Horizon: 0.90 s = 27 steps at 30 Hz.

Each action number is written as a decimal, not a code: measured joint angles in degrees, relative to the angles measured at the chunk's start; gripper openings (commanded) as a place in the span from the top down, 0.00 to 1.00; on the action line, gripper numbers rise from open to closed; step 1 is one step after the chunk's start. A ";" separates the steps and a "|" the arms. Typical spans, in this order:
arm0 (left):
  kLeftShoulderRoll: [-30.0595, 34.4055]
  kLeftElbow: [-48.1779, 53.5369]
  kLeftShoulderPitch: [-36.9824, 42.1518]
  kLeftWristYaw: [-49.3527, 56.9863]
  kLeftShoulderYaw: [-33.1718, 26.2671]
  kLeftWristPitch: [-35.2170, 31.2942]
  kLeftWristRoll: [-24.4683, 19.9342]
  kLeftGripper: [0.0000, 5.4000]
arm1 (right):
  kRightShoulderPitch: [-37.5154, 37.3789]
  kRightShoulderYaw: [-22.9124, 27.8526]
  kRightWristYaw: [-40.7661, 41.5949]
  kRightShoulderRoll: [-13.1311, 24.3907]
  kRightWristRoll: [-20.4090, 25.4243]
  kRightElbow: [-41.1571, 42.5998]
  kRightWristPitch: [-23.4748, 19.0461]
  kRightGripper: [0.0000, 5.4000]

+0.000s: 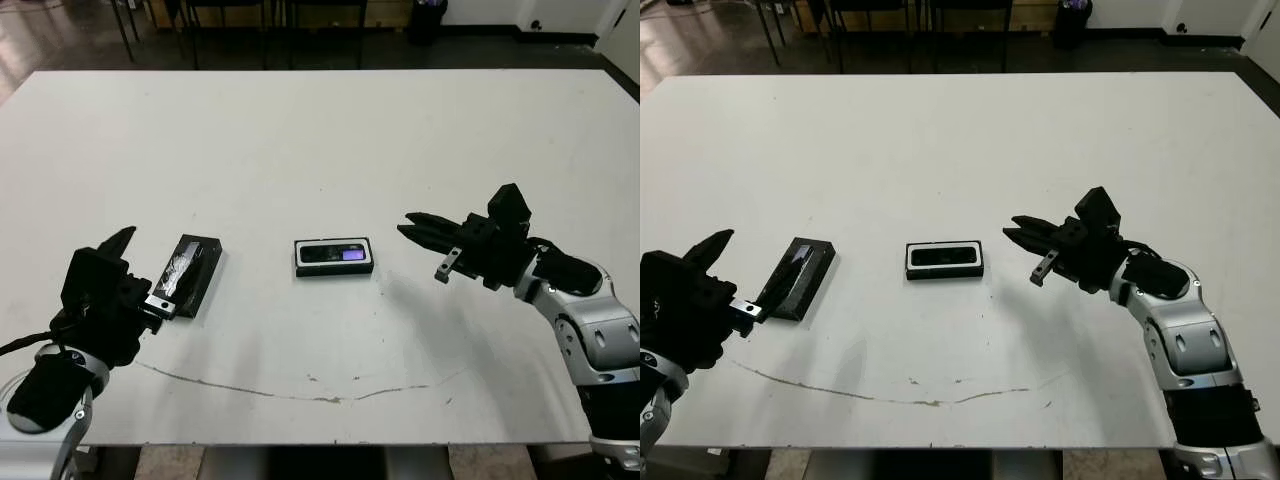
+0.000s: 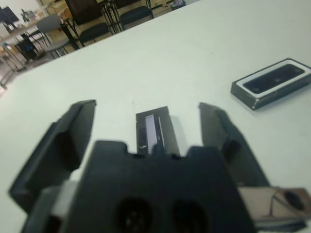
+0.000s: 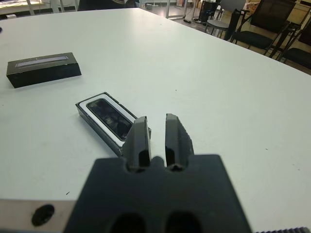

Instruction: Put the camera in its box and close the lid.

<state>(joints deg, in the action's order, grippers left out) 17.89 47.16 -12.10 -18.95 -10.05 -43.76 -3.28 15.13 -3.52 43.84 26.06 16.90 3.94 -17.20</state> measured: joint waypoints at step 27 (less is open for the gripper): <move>-2.93 -6.25 4.97 5.45 -1.72 -14.50 -13.45 0.01 | -0.54 -0.51 0.70 0.38 0.01 0.23 -0.38 1.00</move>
<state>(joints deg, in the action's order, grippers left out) 14.96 40.91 -7.13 -13.50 -11.78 -58.26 -16.72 14.59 -4.03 44.54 26.44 16.92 4.17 -17.58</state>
